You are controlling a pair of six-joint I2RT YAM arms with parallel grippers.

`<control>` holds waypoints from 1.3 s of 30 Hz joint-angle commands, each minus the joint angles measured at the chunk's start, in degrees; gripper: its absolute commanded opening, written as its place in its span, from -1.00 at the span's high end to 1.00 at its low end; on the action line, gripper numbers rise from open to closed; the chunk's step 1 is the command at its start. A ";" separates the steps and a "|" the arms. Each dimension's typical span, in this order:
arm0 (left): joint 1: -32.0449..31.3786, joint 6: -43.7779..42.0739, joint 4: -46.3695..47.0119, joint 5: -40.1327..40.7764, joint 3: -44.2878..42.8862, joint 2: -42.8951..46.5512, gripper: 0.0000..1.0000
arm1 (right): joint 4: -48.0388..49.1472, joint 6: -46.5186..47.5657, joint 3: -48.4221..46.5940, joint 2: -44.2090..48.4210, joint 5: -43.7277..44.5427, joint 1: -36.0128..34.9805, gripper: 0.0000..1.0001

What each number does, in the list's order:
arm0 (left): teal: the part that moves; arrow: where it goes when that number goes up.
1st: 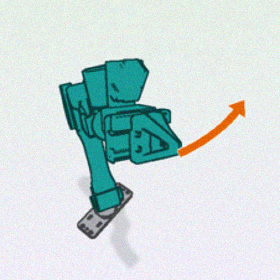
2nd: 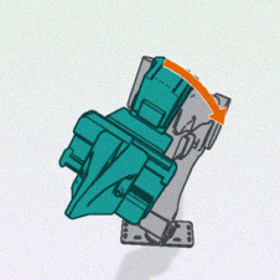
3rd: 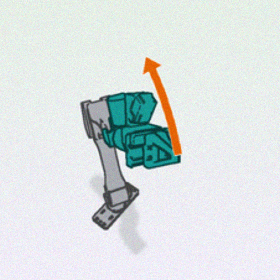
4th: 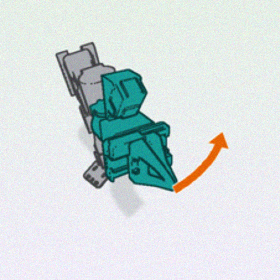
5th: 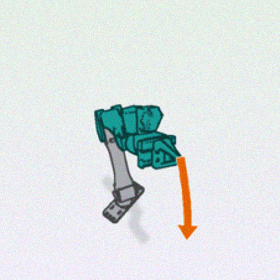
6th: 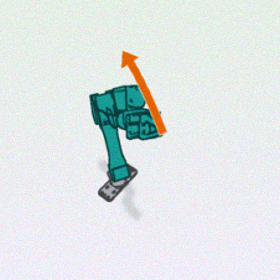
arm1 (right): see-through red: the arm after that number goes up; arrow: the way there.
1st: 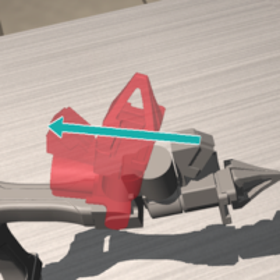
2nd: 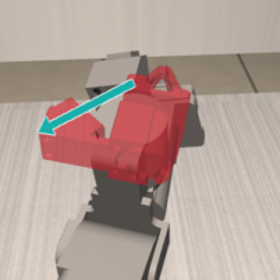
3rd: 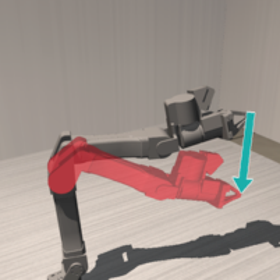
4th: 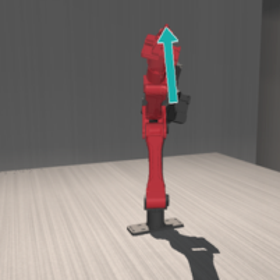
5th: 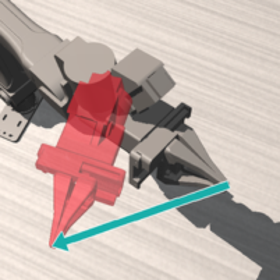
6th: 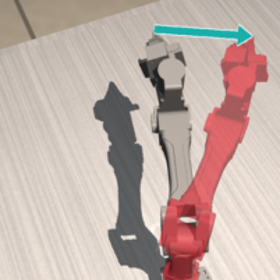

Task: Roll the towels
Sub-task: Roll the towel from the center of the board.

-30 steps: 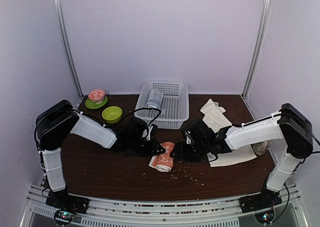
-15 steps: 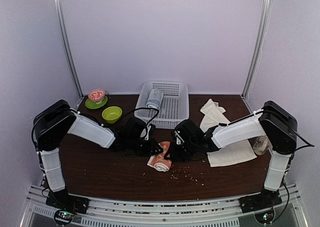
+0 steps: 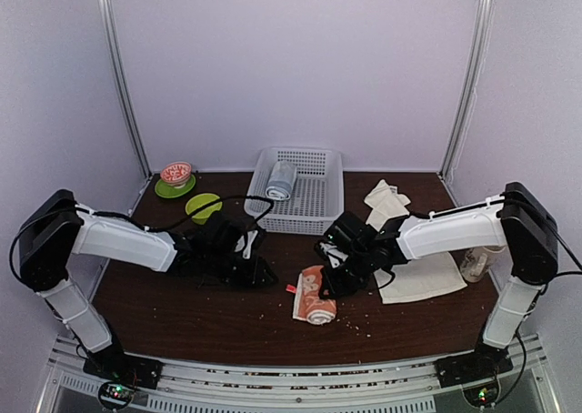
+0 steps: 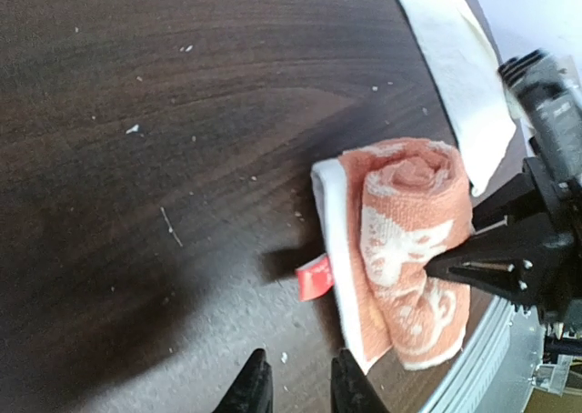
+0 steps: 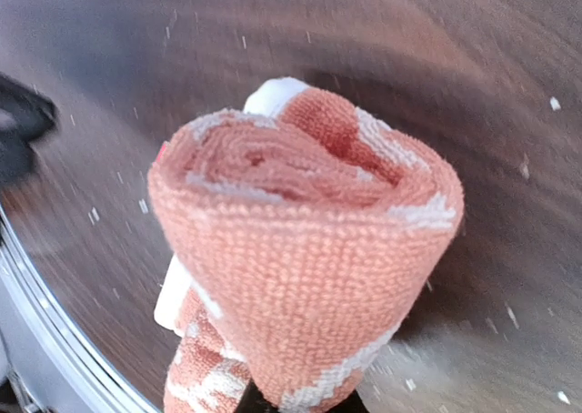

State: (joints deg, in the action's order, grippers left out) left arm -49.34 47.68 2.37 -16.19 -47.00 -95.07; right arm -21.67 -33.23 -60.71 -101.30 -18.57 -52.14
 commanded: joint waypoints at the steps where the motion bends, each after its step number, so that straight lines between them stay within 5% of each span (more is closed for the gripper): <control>1: -1.02 -3.75 -2.17 -0.02 0.52 4.68 0.51 | -16.04 11.84 -0.22 3.04 2.01 -1.26 1.00; 10: -3.89 -7.90 -3.28 -2.50 -4.01 4.49 0.52 | -18.90 19.20 -6.18 -1.35 -3.24 -5.16 1.00; 19: -3.92 -6.70 -3.19 2.43 2.32 13.89 0.53 | -13.18 20.05 -10.14 -0.37 -13.93 -8.88 1.00; 24: -3.92 -5.81 -2.36 3.49 5.13 16.85 0.53 | -17.95 20.37 -10.93 -5.96 -7.50 -6.08 1.00; 39: -5.59 -6.51 9.93 -8.15 1.74 4.04 0.56 | -17.18 11.39 -11.79 -9.49 7.34 -6.03 1.00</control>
State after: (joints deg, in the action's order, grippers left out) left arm -53.71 41.85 6.37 -19.84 -42.17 -87.77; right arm -38.94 -18.72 -73.54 -109.10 -19.64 -58.50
